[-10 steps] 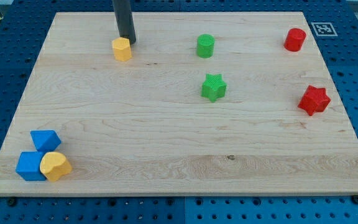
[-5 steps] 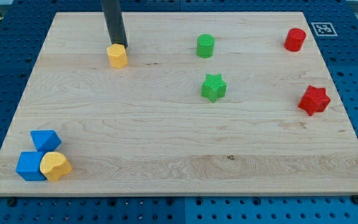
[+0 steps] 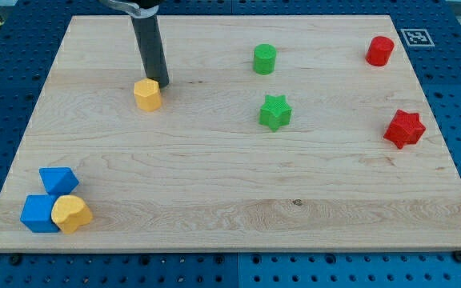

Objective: Move yellow hexagon closer to center

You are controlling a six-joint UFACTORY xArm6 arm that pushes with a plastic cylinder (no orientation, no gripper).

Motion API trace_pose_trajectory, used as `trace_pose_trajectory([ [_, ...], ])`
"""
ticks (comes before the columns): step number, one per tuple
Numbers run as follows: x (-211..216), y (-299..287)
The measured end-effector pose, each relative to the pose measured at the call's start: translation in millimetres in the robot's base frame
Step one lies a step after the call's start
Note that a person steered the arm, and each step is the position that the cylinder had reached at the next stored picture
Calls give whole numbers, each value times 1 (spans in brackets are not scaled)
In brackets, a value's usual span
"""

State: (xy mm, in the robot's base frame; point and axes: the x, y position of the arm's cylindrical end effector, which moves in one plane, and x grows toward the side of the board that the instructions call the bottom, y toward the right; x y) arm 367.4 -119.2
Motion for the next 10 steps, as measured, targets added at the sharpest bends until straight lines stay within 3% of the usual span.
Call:
trace_pose_trajectory([
  [3, 20, 0],
  [6, 14, -41],
  [10, 62, -41],
])
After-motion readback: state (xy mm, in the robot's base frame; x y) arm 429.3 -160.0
